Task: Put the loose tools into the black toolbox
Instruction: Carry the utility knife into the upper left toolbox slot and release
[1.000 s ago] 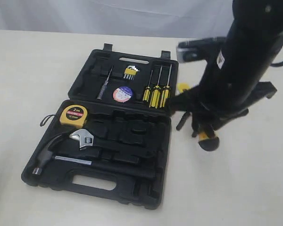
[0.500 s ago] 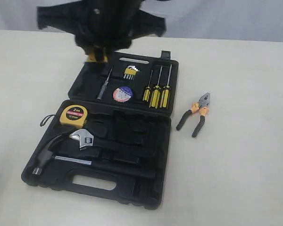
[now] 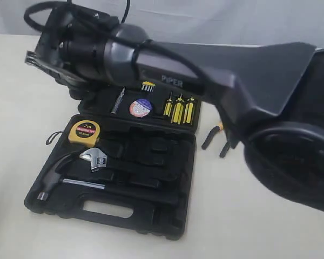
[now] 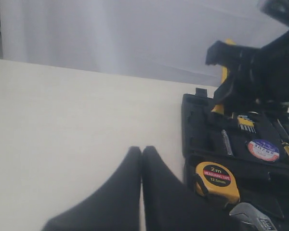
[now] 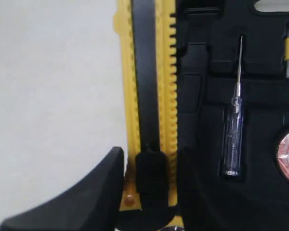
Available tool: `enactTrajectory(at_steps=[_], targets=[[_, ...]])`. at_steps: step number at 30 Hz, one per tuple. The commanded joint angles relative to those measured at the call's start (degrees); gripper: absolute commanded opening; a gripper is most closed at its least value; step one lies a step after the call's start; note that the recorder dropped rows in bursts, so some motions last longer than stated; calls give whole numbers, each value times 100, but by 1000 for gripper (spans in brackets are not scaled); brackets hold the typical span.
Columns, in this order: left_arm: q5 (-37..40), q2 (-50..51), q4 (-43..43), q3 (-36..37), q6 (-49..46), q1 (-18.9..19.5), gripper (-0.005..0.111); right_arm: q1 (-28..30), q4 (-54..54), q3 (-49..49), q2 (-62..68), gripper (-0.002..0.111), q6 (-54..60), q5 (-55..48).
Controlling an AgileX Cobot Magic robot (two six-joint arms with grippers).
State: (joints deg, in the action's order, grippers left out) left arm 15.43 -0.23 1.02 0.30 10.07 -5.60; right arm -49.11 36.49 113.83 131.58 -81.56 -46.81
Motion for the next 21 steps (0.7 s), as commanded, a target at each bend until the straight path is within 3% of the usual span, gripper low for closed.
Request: enactTrajectory(at_steps=[1, 21], targets=[[6, 23, -27, -30, -2, -33, 0, 32, 566, 71, 266, -1, -434, 46], [6, 23, -27, -30, -2, -33, 0, 213, 1059, 71, 907, -1, -600, 666]])
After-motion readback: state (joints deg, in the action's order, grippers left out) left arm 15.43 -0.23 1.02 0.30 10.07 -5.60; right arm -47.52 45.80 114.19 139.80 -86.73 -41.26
